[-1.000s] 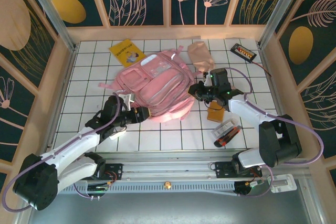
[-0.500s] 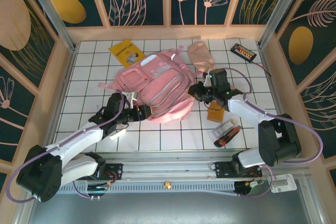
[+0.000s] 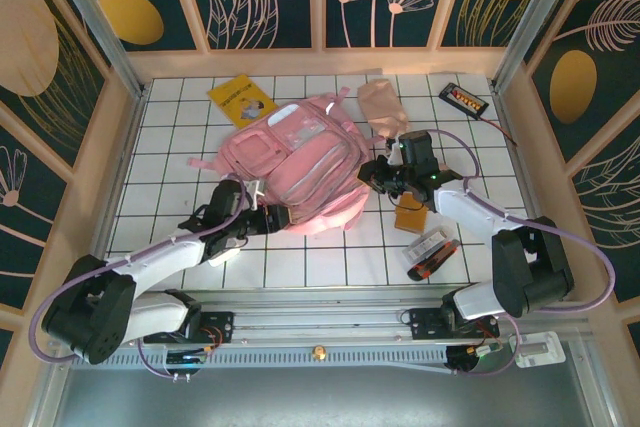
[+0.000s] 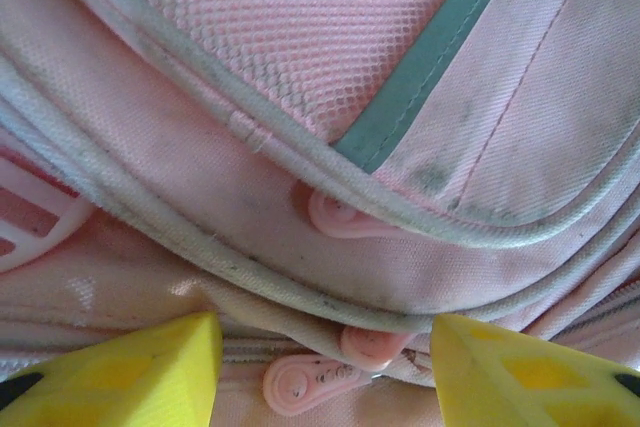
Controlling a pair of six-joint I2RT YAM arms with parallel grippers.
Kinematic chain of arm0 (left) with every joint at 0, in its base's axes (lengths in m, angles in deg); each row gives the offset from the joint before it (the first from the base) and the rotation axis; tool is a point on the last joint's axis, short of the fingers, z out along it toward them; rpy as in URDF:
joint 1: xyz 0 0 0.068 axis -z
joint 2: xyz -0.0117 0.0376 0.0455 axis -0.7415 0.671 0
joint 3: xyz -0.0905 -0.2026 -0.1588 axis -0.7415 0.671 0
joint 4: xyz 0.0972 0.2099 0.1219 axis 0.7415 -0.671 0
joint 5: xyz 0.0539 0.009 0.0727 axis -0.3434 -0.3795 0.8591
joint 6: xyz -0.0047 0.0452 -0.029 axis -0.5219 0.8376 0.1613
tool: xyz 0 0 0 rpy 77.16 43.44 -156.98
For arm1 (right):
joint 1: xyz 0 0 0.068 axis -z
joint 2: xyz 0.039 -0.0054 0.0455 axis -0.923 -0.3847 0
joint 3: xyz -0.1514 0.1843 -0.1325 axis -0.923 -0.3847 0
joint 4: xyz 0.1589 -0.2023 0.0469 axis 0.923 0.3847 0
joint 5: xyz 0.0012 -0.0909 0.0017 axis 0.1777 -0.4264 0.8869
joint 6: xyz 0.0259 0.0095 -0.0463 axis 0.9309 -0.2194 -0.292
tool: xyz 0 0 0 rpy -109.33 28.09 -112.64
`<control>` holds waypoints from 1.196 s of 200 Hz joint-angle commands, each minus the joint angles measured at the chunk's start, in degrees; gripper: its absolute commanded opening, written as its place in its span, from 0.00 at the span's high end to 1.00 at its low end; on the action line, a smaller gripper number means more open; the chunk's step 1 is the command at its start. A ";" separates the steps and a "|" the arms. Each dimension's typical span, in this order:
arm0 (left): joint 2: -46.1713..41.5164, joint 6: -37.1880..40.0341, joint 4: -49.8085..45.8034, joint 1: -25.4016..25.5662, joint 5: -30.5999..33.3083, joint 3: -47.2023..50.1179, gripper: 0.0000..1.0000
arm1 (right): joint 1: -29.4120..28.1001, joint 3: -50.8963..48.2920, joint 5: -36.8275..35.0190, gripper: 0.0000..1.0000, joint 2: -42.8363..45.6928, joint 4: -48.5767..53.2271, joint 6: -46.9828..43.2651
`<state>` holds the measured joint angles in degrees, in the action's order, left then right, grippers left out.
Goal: Pack books, pencil case, and school supplies into a backpack
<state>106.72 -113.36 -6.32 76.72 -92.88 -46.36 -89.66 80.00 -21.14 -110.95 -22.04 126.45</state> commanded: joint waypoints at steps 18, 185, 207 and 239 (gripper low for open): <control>-0.11 -1.64 4.03 -1.09 -3.88 4.20 0.45 | -0.48 1.60 1.02 1.00 1.04 -3.40 0.58; 5.03 -9.63 19.75 -1.19 -16.06 5.73 0.49 | -2.05 1.69 0.23 1.00 0.33 -4.45 1.48; 4.56 -9.50 19.55 -1.18 -16.16 5.68 0.51 | -2.18 1.51 0.15 1.00 0.24 -4.53 1.56; 4.48 -5.91 13.20 -1.18 -13.40 5.12 0.54 | -2.17 1.60 0.15 1.00 0.43 -4.52 1.49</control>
<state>111.53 -121.40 9.11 75.54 -105.62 -41.20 -90.73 80.00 -22.47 -110.95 -22.09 126.75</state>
